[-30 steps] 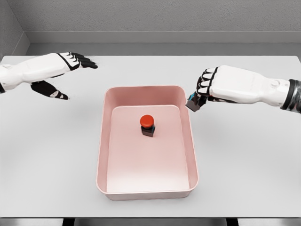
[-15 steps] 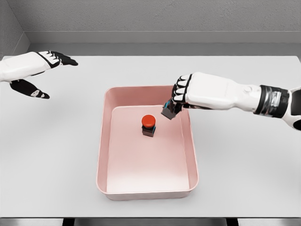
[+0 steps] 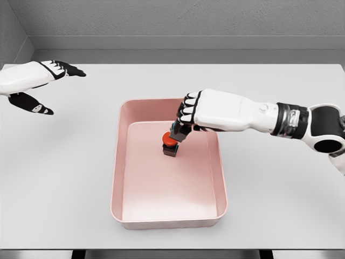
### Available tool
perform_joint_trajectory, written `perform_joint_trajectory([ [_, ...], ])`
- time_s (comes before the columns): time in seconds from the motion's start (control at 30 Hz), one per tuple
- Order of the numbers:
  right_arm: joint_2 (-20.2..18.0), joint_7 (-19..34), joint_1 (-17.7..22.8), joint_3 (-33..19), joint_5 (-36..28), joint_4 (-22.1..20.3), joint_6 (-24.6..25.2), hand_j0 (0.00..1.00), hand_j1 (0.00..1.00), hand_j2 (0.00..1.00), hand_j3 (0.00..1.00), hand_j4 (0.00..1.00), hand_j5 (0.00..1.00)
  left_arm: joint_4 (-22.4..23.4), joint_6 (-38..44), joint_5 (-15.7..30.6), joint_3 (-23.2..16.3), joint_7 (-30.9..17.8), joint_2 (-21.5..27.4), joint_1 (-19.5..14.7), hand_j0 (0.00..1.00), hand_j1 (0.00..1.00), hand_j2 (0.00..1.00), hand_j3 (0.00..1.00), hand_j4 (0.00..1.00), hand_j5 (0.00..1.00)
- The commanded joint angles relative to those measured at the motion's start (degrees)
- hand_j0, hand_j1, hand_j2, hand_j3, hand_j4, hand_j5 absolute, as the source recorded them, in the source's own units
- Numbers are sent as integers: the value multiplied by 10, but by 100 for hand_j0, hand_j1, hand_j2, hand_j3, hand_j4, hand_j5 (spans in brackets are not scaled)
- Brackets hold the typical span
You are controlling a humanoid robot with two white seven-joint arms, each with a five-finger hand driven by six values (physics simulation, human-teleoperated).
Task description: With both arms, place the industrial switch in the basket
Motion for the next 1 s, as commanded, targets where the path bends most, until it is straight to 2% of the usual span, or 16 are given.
perform_joint_trajectory([
  [0.0, 20, -2, 0, 0, 2, 8, 1, 100, 100, 100, 100, 100, 100, 1, 1, 3, 0, 0, 4, 0, 100, 100, 100, 100, 100, 100],
  [0.13, 29, -3, 0, 0, 0, 13, 1, 100, 100, 100, 100, 100, 100, 0, 1, 3, 1, 0, 5, 4, 100, 100, 100, 100, 100, 100],
  [0.33, 22, -3, 2, -7, -4, 15, 1, 100, 100, 100, 100, 100, 100, -2, 1, 5, 1, 0, 6, 6, 100, 100, 100, 100, 100, 100],
  [0.43, -2, -3, 4, -27, -5, 15, 1, 100, 100, 100, 100, 100, 100, -4, 1, 5, 2, 0, 12, 7, 100, 100, 100, 100, 100, 100],
  [0.53, -53, -3, 13, -58, -7, 23, 1, 100, 100, 100, 100, 100, 100, -4, 1, 5, 4, 1, 13, 6, 100, 100, 100, 100, 100, 100],
  [0.6, -64, -4, 21, -84, -8, 66, 1, 100, 100, 100, 100, 100, 100, -5, 1, 5, 5, 0, 16, 6, 100, 100, 100, 100, 100, 100],
  [0.77, -74, -5, 30, -112, -8, 188, 1, 100, 100, 100, 100, 100, 100, -6, 1, 5, 5, 1, 18, 7, 100, 100, 100, 100, 100, 100],
  [0.97, -91, -3, 51, -110, -6, 262, 1, 100, 100, 100, 100, 100, 100, -7, 1, 6, 5, 0, 21, 7, 100, 100, 100, 100, 100, 100],
])
